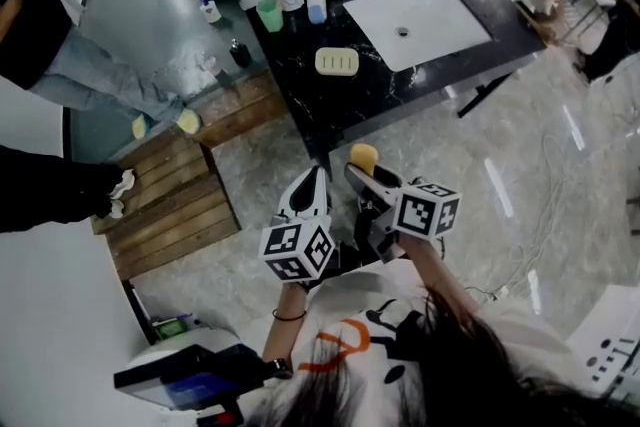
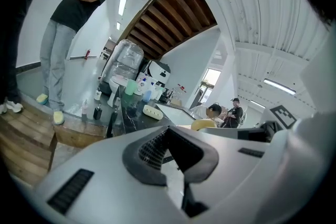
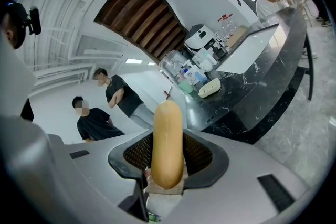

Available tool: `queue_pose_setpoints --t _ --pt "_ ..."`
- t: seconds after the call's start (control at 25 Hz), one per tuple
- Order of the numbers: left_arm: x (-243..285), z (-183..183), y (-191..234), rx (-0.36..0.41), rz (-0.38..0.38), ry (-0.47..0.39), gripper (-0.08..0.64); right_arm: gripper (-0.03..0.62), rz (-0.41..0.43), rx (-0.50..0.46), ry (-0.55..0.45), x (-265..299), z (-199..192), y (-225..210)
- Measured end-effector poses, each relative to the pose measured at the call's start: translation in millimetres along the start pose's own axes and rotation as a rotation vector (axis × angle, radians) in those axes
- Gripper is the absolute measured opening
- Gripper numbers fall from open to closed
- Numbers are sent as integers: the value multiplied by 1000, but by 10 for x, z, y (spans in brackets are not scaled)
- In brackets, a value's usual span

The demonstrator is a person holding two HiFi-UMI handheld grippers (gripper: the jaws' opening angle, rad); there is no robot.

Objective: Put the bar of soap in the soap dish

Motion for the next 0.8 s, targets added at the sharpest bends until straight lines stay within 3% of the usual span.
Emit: queue_pose_setpoints --t 0.32,0.8 --pt "162 49 -25 -3 19 -8 2 164 18 -11 27 88 134 -92" --pt "679 211 -107 -8 38 2 2 164 50 -6 50 294 639 -336"
Point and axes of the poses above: the fingertips, and each gripper's own axes: x forward along the fingers, y to its left, z out of its top, the point moved 6 cm from there along -x, backward along the fingers
